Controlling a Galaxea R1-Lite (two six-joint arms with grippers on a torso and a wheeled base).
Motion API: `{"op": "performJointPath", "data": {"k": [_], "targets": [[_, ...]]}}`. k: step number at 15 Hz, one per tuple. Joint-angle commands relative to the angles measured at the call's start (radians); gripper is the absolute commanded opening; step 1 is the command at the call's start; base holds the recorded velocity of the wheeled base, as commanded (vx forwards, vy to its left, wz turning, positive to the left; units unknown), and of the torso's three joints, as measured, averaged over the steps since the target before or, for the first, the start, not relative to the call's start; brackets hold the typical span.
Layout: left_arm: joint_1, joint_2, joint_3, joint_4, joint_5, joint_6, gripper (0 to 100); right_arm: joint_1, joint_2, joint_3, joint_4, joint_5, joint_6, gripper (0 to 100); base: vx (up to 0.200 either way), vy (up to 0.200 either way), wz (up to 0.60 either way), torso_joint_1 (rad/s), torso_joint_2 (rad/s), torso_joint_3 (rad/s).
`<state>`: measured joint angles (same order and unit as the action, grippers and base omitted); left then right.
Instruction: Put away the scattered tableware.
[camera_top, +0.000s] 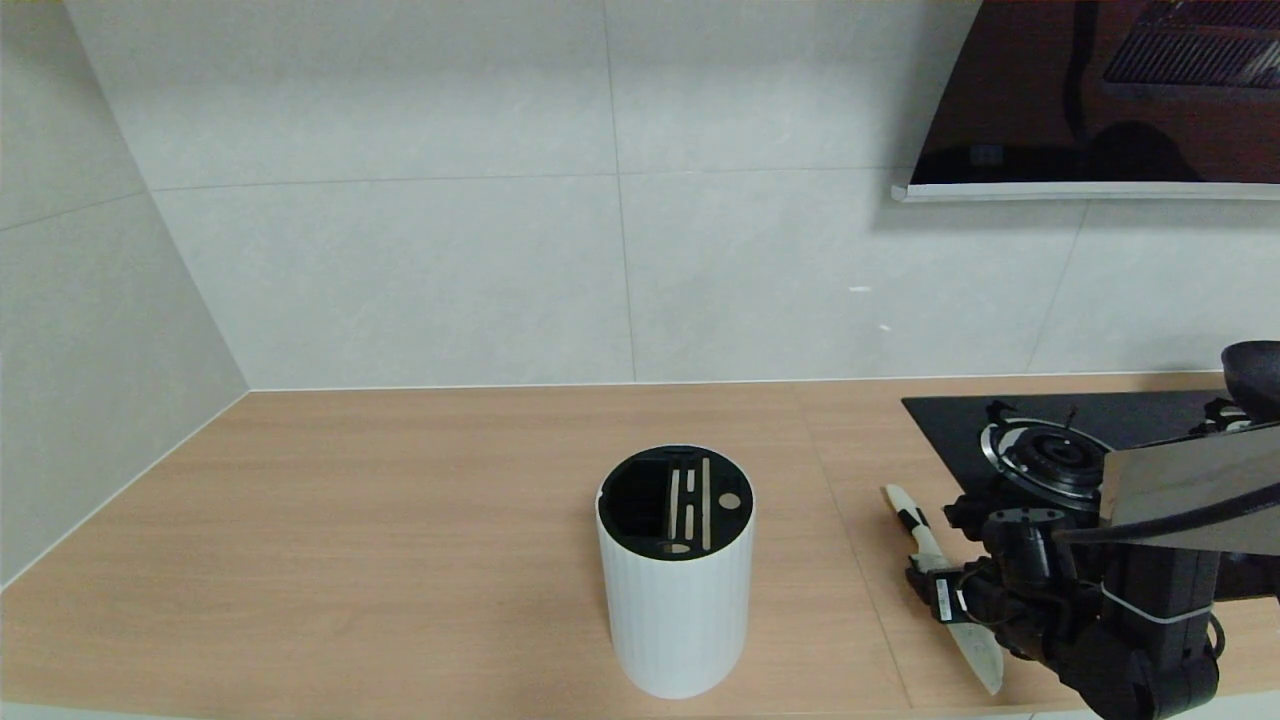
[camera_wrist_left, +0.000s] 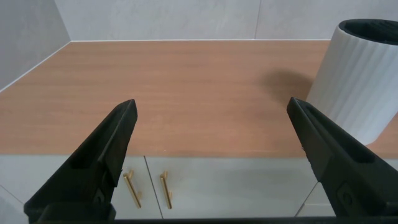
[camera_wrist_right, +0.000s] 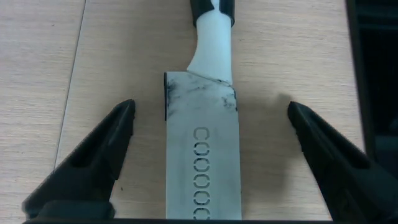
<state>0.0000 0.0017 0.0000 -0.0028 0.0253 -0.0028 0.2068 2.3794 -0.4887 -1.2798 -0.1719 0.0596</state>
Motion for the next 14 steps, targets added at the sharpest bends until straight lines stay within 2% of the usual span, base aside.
{"op": "performJointPath", "data": {"k": [1, 9, 14], "targets": [[0.000, 0.000, 0.000, 0.000, 0.001, 0.000, 100, 0.000, 0.006, -0.001, 0.000, 0.000, 0.000, 0, 0.000, 0.000, 0.00, 0.000, 0.00, 0.000], [0.000, 0.000, 0.000, 0.000, 0.001, 0.000, 100, 0.000, 0.003, -0.001, -0.012, 0.000, 0.000, 0, 0.000, 0.000, 0.00, 0.000, 0.00, 0.000], [0.000, 0.000, 0.000, 0.000, 0.001, 0.003, 100, 0.000, -0.126, 0.010, -0.006, 0.000, 0.000, 0, 0.000, 0.000, 0.00, 0.000, 0.00, 0.000]]}}
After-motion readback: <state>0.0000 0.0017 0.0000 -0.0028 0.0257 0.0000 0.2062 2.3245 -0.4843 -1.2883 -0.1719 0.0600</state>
